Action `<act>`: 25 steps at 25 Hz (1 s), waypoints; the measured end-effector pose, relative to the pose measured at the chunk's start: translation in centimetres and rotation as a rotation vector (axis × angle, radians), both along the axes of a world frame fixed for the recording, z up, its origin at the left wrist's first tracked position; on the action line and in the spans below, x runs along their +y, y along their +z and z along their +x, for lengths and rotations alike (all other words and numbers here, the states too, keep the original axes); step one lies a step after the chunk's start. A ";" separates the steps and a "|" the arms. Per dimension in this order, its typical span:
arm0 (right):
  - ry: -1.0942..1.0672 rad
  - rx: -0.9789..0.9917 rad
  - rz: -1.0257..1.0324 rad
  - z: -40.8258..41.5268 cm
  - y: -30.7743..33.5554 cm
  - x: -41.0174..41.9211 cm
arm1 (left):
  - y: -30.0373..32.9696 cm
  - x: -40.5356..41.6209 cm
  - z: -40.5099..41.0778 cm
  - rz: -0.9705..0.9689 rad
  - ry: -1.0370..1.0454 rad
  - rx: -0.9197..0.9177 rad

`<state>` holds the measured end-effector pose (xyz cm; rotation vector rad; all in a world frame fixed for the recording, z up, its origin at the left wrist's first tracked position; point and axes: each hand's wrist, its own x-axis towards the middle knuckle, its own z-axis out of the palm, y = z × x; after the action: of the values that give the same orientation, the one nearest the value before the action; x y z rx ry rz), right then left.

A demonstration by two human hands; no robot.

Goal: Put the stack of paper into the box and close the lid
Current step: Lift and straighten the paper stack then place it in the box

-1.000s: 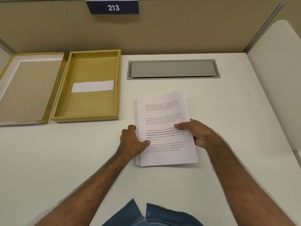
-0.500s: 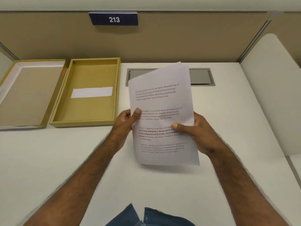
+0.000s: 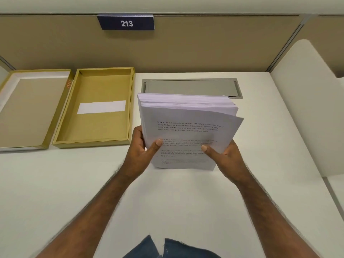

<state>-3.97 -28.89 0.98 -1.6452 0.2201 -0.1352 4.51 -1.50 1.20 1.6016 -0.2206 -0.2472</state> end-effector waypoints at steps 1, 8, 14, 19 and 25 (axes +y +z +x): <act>-0.011 -0.007 0.010 -0.2 -0.3 0.0 | -0.3 0.0 -0.3 0.002 -0.024 -0.006; -0.086 -0.107 -0.046 -0.1 1.0 0.6 | 0.3 -0.7 0.5 -0.026 0.032 -0.114; -0.114 -0.137 -0.087 0.8 1.1 0.5 | 1.0 -1.3 1.1 0.019 -0.006 -0.149; -0.101 -0.185 -0.047 0.6 -0.8 0.2 | 0.6 -1.5 0.9 0.046 -0.024 -0.181; -0.106 -0.193 -0.023 0.7 -1.1 2.3 | 0.7 -0.4 1.1 0.032 -0.034 -0.152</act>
<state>-3.24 -26.62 -0.08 -1.6323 0.1582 -0.3766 5.63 -1.95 1.93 1.6512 -0.3623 -0.1556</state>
